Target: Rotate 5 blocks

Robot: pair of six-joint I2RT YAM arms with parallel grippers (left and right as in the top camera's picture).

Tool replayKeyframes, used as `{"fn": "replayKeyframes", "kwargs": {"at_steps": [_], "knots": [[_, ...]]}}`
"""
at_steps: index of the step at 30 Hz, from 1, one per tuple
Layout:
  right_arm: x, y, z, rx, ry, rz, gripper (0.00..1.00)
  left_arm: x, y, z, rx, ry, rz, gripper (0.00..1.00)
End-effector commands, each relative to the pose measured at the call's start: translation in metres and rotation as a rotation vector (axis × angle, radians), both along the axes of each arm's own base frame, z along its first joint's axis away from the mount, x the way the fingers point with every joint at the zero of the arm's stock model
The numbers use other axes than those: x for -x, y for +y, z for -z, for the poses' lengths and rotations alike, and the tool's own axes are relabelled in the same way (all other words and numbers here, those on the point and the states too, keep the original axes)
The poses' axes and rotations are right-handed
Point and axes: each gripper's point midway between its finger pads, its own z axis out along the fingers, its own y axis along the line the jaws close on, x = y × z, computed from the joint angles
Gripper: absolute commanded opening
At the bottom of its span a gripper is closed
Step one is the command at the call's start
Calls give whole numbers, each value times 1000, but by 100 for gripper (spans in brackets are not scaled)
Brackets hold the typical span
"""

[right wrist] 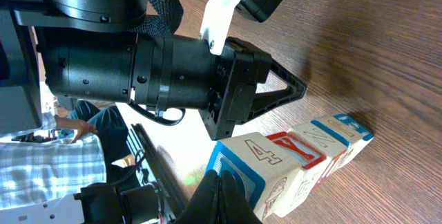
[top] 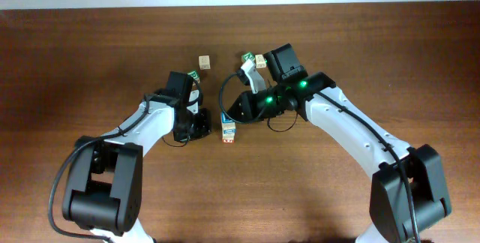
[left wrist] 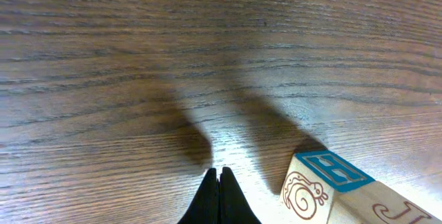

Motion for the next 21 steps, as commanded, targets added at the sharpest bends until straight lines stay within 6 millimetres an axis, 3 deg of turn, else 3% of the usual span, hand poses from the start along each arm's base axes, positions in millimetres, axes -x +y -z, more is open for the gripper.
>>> {"fn": "replayKeyframes", "kwargs": {"at_steps": [1, 11, 21], "knots": [[-2, -12, 38, 127, 46, 52, 4, -2, 4, 2, -15, 3, -19, 0], [-1, -7, 21, 97, 63, 34, 4, -2, 4, 2, -15, 3, -19, 0], [1, -8, 22, 103, 75, 34, 4, -2, 4, 2, -15, 3, -19, 0]]}}
